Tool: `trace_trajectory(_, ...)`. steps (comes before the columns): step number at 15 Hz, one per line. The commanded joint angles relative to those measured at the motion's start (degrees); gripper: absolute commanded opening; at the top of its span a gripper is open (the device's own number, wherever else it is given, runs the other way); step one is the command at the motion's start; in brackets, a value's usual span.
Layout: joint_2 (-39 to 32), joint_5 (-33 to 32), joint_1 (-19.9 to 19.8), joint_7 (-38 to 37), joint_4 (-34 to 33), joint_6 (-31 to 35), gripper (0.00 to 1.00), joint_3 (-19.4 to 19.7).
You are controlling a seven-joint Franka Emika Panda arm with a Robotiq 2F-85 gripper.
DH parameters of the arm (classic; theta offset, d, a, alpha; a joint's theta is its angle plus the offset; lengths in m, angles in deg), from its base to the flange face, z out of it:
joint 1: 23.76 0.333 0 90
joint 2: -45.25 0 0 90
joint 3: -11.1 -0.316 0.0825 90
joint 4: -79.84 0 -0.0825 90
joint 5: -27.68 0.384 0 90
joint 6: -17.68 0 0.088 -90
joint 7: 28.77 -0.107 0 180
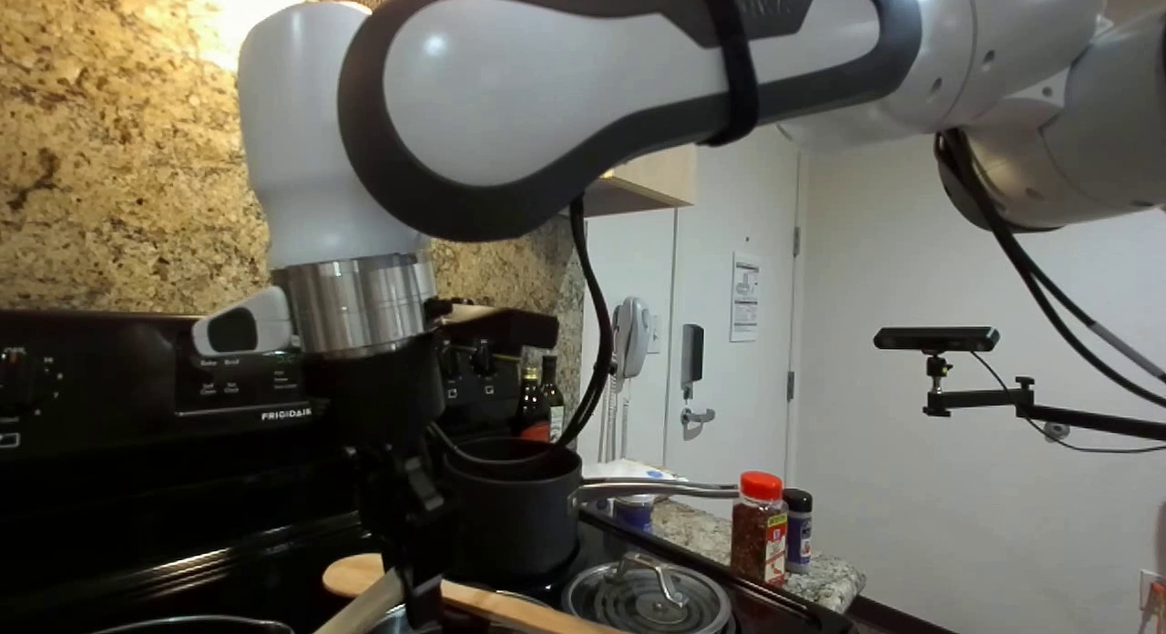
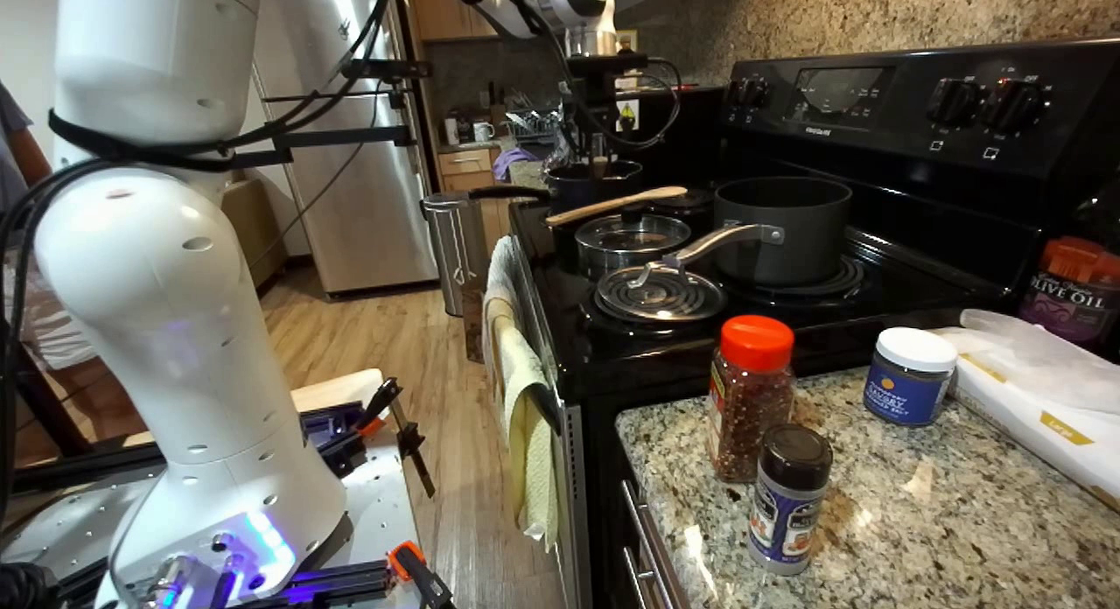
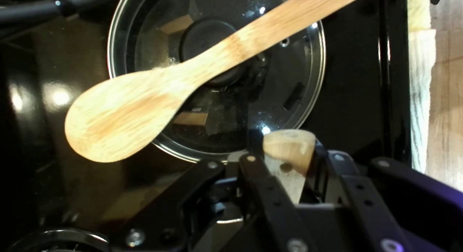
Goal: Take the cooking stick in the pot and put it on the bottle on the counter
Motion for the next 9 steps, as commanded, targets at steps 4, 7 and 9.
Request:
trace_trajectory(4,6.5,0.7,-1.7,-1.4,2.2,0.7,0.07,0.3)
trace_trajectory(7,11.1,1.5,-3.0,-2.9,5.3,1.6,0.07,1.0)
trace_trajectory(9,14.9,2.4,-4.0,-4.4,8.8,2.8,0.07,1.5)
